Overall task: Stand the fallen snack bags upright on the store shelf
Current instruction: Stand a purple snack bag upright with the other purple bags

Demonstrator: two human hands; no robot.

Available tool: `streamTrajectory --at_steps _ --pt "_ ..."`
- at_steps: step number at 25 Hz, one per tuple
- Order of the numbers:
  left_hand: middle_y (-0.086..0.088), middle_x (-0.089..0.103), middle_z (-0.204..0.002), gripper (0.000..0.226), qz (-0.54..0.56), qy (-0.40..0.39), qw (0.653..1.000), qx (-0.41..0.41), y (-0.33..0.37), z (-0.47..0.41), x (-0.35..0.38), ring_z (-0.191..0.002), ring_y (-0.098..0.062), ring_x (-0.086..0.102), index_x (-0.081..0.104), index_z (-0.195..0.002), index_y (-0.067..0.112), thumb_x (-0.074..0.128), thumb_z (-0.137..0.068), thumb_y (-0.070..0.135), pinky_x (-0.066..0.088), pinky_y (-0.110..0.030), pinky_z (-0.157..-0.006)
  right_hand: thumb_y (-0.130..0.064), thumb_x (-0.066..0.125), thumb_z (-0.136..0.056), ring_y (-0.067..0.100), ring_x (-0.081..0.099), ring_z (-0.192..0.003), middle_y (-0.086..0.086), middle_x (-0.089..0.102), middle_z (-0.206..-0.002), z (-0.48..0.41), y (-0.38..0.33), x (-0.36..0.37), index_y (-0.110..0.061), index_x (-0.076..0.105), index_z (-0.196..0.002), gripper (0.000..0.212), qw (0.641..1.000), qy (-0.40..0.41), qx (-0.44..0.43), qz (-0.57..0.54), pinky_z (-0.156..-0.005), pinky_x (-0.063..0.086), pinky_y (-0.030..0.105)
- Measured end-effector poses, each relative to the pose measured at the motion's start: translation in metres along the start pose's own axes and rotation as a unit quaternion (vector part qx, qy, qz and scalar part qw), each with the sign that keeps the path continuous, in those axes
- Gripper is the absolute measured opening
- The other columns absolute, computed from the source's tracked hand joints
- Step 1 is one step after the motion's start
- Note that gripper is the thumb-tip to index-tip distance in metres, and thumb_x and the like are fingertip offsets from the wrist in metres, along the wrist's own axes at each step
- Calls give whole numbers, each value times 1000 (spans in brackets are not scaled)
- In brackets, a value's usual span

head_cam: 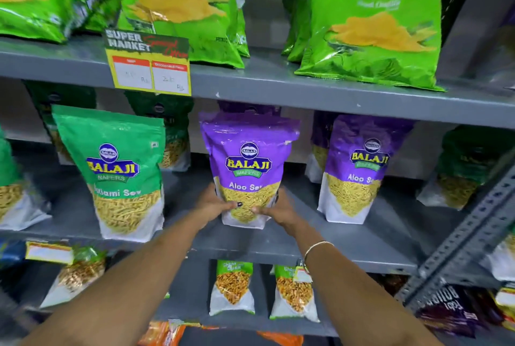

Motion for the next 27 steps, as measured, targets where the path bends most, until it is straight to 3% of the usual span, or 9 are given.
streamTrajectory --at_steps 2,5,6,12,16,22,25,27 --pt "-15 64 -123 95 -50 15 999 -6 11 31 -8 -113 -30 61 52 -111 10 78 -27 48 48 -48 -99 -11 87 -50 34 59 -117 21 60 -127 10 10 -1 0 47 -127 88 1000 6 14 17 -100 47 52" --pt "-14 60 -129 77 -127 37 991 5 32 74 -13 -120 -30 56 50 -123 6 84 -59 32 45 -41 -101 -46 91 -35 28 60 -115 11 63 -125 13 29 -3 -12 49 -124 104 999 6 22 47 -100 48 50" --pt "-12 60 -130 74 -128 37 991 10 32 79 -13 -121 -30 55 50 -125 6 83 -62 28 45 -40 -102 -49 90 -32 27 60 -116 10 63 -125 17 32 -4 -12 48 -125 108 999 2 19 48 -100 48 50" --pt "-11 64 -127 79 -116 24 993 6 25 86 -16 -117 -27 60 52 -123 11 87 -55 30 48 -41 -100 -16 87 -49 30 57 -119 16 59 -130 60 -3 4 -7 42 -128 91 999 -20 17 30 -104 45 51" --pt "-11 63 -127 81 -119 29 992 8 26 90 -15 -116 -28 60 50 -124 10 87 -55 32 48 -41 -99 -13 86 -56 30 56 -120 15 59 -131 64 -5 5 -7 42 -130 87 999 -25 27 32 -104 45 49" --pt "-12 54 -136 83 -129 23 991 6 25 90 -12 -125 -29 52 42 -129 6 84 -62 30 44 -38 -102 -23 86 -46 31 57 -120 16 61 -128 64 -4 7 -6 45 -128 93 999 -29 26 35 -102 46 50" --pt "-15 40 -141 89 -219 -13 973 -70 9 93 -10 -129 -30 43 31 -134 1 79 -68 37 46 -41 -98 -32 91 -49 29 51 -126 14 53 -137 70 -7 2 -7 38 -135 104 996 -31 46 66 -107 42 48" --pt "-13 53 -121 66 -272 -135 936 -178 -14 106 8 -103 -24 56 42 -125 4 69 -78 41 51 -35 -80 -21 83 -67 28 39 -136 15 37 -147 73 -3 -21 -3 21 -143 100 994 15 68 89 -108 39 40"
Point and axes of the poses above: each hand's wrist, its own z-axis away from the middle knuckle, its own x-axis out of the palm, y = z × x, the point moved 10 cm from there along -z, towards the middle knuckle
